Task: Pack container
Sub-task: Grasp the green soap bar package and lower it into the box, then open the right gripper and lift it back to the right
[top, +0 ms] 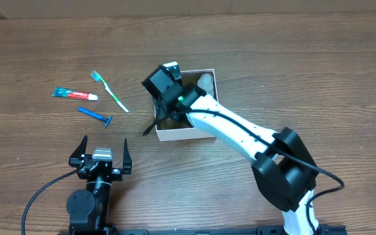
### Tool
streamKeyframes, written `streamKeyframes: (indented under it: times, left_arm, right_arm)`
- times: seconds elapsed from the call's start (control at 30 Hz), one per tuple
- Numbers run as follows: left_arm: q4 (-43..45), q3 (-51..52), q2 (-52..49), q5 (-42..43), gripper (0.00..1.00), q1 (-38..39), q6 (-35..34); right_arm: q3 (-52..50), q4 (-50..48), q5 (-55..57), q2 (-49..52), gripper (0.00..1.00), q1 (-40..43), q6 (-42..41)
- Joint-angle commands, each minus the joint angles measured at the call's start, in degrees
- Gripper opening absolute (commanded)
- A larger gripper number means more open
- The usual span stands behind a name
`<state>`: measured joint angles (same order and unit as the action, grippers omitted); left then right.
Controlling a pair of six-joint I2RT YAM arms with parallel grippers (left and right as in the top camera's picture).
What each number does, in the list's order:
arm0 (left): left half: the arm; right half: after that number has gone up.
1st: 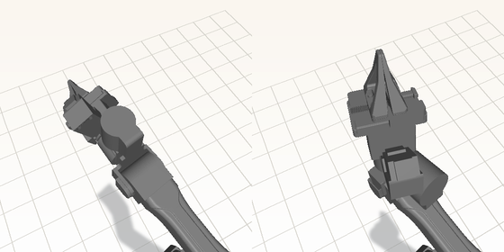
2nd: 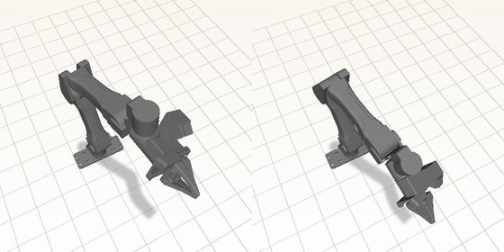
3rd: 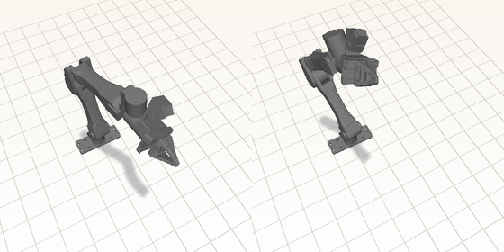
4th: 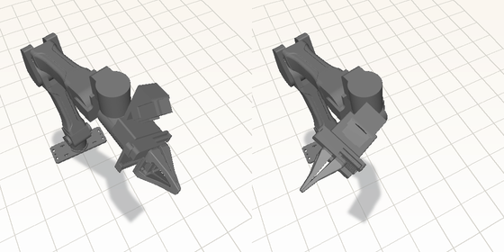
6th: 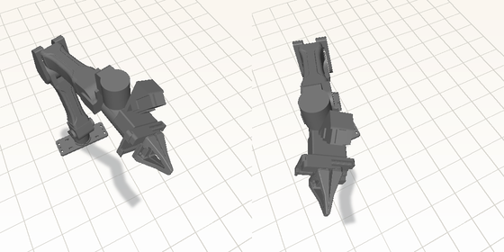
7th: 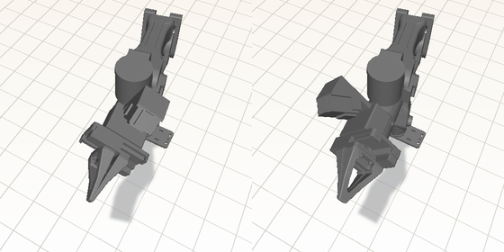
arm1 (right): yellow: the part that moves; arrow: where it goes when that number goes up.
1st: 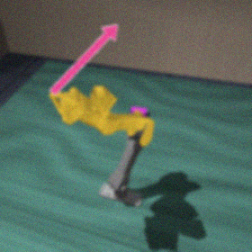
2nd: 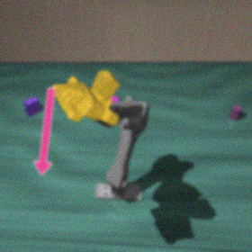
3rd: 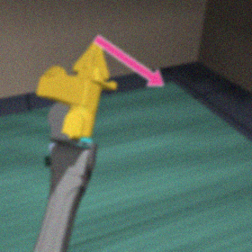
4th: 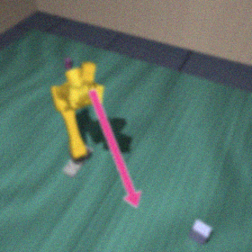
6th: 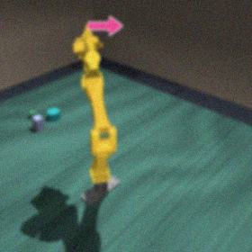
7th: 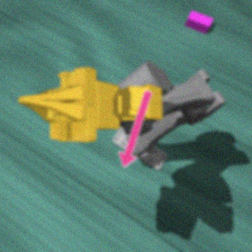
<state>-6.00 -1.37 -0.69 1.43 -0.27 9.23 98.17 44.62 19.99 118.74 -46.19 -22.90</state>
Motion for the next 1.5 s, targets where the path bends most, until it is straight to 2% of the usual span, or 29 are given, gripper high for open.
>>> streamKeyframes:
  times: [0.0,0.13,0.17,0.23,0.3,0.47,0.57,0.7,0.77,0.97,1.2,1.33,1.37,1.47]
  left_arm:
    - [0.1,0.3,0.4,-0.4,1.0,-0.5,0.9]
    - [0.1,0.3,0.4,-0.4,1.0,-0.5,0.9]
    - [0.1,0.3,0.4,-0.4,1.0,-0.5,0.9]
    - [0.1,0.3,0.4,-0.4,1.0,-0.5,0.9]
    - [0.1,0.4,0.4,-0.4,1.0,-0.5,0.9]
    - [0.1,0.3,0.4,-0.4,1.0,-0.5,0.9]
    - [0.1,0.4,0.4,-0.4,1.0,-0.5,0.9]
    - [0.1,0.3,0.4,-0.4,1.0,-0.5,0.9]
    - [0.2,0.3,0.4,-0.4,1.0,-0.5,1.8]
    - [0.2,0.3,0.4,-0.4,1.0,-0.5,3.2]
    - [0.2,0.3,0.4,-0.1,1.0,-0.5,2.9]
    - [-0.3,-0.5,0.4,4.7,1.0,-0.5,-6.3]
    - [-2.1,-2.1,0.4,4.7,1.0,-0.5,-9.7]
    - [-8.4,-10.3,-1.6,3.6,1.0,-0.5,-13.8]
  right_arm:
    - [12.4,6.5,0.3,-8.8,0.75,-1.5,0.5]
    - [26.8,19.5,-2.0,-12.8,0.76,-1.8,-0.6]
    - [30.9,24.9,-0.1,-13.7,0.78,-1.5,-5.2]
    - [36.8,32.9,2.1,-15.1,0.81,0.9,-9.0]
    - [39.0,38.5,2.6,-16.4,0.85,5.3,-10.6]
    - [37.2,47.6,2.2,-16.0,0.92,19.3,-12.4]
    - [31.9,47.1,-1.5,-15.8,1.0,28.3,-12.8]
    - [22.3,42.6,-8.2,-15.8,1.0,36.8,-12.7]
    - [14.2,38.9,-9.8,-15.8,1.0,40.5,-12.7]
    - [1.6,33.5,-9.8,-15.8,1.0,43.5,-12.7]
    - [0.4,33.6,-9.8,-15.8,1.0,43.5,-12.7]
    - [0.4,33.6,-9.8,-15.8,1.0,43.5,-12.7]
    - [0.4,33.6,-9.8,-15.8,1.0,43.5,-12.7]
    - [0.4,33.6,-9.8,-15.8,1.0,43.5,-12.7]
